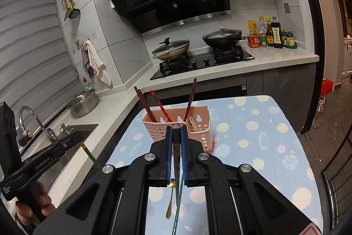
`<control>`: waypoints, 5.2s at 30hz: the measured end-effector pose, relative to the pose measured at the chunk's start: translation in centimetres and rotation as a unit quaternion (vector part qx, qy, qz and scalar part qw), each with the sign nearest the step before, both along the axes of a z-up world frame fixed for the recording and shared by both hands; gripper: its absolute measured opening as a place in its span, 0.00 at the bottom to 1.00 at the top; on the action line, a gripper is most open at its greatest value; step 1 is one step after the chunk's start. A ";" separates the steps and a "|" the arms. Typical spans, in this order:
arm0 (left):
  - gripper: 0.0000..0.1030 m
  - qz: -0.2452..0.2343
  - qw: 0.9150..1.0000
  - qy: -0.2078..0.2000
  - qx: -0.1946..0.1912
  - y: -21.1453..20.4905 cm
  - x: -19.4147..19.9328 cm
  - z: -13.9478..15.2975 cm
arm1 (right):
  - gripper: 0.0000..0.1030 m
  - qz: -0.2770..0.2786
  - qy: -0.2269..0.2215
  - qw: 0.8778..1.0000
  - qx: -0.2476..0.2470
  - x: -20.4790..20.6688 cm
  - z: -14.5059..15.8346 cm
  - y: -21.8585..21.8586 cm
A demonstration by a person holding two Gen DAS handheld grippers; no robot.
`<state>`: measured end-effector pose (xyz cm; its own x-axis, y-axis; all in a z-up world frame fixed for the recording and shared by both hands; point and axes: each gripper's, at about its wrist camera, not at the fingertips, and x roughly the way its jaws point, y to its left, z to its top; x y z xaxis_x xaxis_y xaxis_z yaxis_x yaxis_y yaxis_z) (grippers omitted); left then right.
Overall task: Organize utensils
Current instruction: 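Lift both chopsticks and lower them into the pink holder, then move both open grippers back toward the gold spoon and green chopstick, then grasp the green chopstick with the right gripper while the left gripper grasps the gold spoon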
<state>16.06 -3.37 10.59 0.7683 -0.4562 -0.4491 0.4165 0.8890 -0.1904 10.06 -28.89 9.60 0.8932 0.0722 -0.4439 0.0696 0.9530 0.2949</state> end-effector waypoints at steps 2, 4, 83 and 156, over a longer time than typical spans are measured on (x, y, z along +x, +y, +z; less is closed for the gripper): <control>0.07 -0.002 1.000 -0.011 -0.004 -0.4 0.6 1.1 | 0.07 0.005 -0.008 1.000 0.005 0.7 0.8 -0.2; 0.07 -0.004 1.000 -0.023 -0.010 -0.7 1.5 2.5 | 0.07 0.008 -0.021 1.000 0.005 1.6 2.0 -0.4; 0.56 0.078 0.993 0.062 0.056 1.2 3.1 -7.2 | 0.36 0.039 0.159 0.986 -0.043 0.0 -13.0 5.0; 0.48 -0.024 0.970 0.220 0.103 -8.6 -1.0 -22.7 | 0.07 -0.001 0.244 0.970 -0.002 -5.4 -22.1 2.3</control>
<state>15.09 -11.96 -12.11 0.4612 -0.3524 -0.8143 0.3765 0.9087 -0.1801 4.71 -26.59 -12.48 0.5775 0.0678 -0.8136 0.2011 0.9540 0.2222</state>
